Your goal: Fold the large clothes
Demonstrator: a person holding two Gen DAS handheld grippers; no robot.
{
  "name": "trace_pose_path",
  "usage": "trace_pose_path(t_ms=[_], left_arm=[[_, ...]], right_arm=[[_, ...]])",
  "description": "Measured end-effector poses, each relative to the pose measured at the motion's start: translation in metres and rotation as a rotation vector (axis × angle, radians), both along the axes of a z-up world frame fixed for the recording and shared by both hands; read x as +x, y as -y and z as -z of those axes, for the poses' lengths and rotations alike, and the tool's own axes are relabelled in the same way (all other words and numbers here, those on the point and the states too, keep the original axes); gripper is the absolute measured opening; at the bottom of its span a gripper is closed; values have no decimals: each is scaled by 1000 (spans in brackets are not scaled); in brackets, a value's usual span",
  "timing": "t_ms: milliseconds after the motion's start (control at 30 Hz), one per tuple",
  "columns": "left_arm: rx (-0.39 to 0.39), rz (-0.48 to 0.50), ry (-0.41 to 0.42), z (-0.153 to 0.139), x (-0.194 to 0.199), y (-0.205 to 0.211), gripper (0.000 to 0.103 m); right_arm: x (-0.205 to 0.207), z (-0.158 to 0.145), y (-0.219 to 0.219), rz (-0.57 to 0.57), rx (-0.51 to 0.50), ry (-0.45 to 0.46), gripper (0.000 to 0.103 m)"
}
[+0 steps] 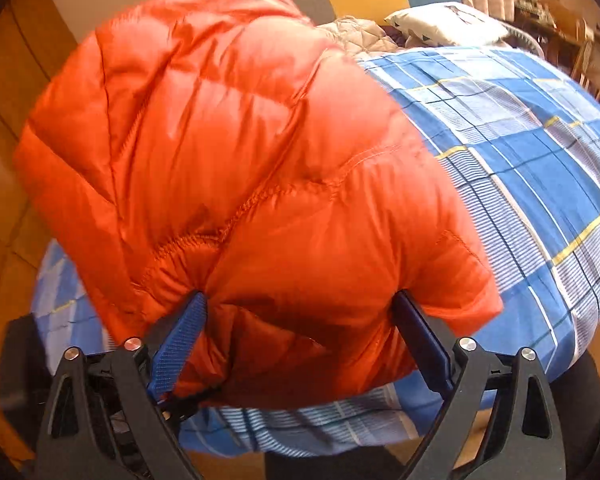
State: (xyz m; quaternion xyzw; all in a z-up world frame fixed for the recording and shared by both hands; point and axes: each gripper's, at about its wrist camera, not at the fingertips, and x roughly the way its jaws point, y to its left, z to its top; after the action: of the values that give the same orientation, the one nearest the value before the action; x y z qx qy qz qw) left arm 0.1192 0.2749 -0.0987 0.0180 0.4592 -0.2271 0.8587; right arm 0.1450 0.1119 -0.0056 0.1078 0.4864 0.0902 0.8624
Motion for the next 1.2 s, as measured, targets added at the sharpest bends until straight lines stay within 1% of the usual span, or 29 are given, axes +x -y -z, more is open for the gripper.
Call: trace_pose_path(t_ms=[67, 100, 233, 300, 367, 667, 800, 900, 1000, 1067, 1133, 1167, 1200], left_arm=[[3, 1, 3, 0, -2, 0, 14], [4, 1, 3, 0, -2, 0, 14], [5, 0, 2, 0, -2, 1, 14], [14, 1, 0, 0, -2, 4, 14], [27, 3, 2, 0, -3, 6, 14], [94, 33, 30, -13, -8, 21, 14], [144, 65, 61, -21, -14, 29, 14], [157, 80, 76, -24, -16, 30, 15], [165, 92, 84, -23, -18, 34, 15], [168, 96, 87, -23, -20, 31, 15], [169, 102, 88, -23, -19, 30, 15], [167, 104, 87, -23, -19, 29, 15], [167, 104, 88, -23, -18, 29, 15]], right_arm=[[-4, 9, -4, -10, -21, -3, 94], [-4, 12, -8, -22, -47, 10, 95], [4, 24, -17, -46, -88, 19, 96], [5, 33, -21, -62, -104, 23, 97], [7, 36, -21, -60, -101, 12, 97], [6, 21, -7, -59, -47, -46, 97], [11, 15, 3, -63, -27, -47, 97], [10, 8, 10, -76, -16, -39, 97], [12, 4, 20, -78, 10, -49, 97], [11, -2, 24, -79, 23, -39, 96], [8, -11, 24, -82, 23, -3, 96], [1, -22, 15, -83, 25, 15, 96], [3, -28, 16, -83, 36, 28, 96]])
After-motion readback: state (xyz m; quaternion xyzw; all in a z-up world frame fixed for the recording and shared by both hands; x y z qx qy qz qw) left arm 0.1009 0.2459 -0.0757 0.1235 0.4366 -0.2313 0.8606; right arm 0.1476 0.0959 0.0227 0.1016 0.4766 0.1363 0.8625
